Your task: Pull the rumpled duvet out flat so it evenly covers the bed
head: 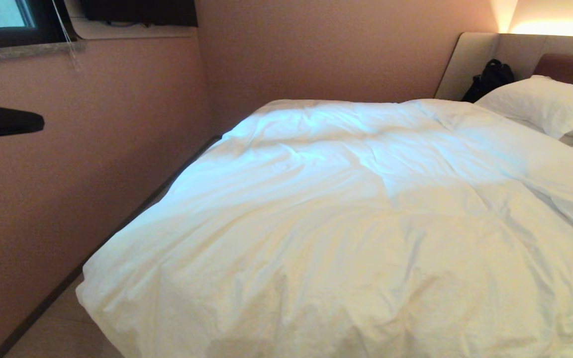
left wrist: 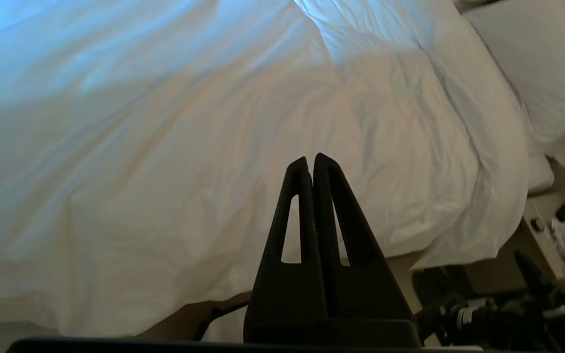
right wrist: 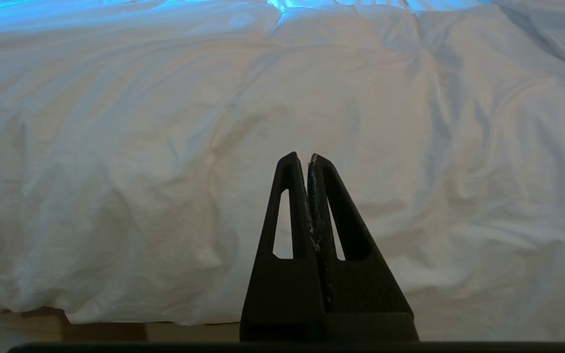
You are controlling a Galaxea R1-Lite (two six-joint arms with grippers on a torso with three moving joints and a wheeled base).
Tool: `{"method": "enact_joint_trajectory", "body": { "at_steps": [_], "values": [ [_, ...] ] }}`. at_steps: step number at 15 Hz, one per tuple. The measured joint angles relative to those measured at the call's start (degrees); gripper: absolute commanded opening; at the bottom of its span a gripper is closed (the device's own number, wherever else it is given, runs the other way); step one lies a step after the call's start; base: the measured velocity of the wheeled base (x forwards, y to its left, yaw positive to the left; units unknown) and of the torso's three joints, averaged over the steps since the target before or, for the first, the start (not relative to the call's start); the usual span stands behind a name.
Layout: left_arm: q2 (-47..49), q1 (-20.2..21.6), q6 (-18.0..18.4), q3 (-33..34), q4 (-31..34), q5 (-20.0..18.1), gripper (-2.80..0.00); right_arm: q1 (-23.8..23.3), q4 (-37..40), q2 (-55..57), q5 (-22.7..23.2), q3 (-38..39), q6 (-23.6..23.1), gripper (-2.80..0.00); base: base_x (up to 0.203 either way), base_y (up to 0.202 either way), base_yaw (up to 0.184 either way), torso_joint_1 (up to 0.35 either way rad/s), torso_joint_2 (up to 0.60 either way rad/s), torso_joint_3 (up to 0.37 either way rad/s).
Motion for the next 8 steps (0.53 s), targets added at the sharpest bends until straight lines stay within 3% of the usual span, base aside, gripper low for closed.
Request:
{"method": "enact_joint_trajectory", "body": {
  "at_steps": [8],
  "values": [
    [-6.6, -5.9, 3.5, 5.7, 0.1, 0.3, -2.8, 0.0, 0.0, 0.0, 0.0, 0.0, 0.0, -2.8, 0.0, 0.0, 0.0, 0.0, 0.0, 0.0]
  ]
}}
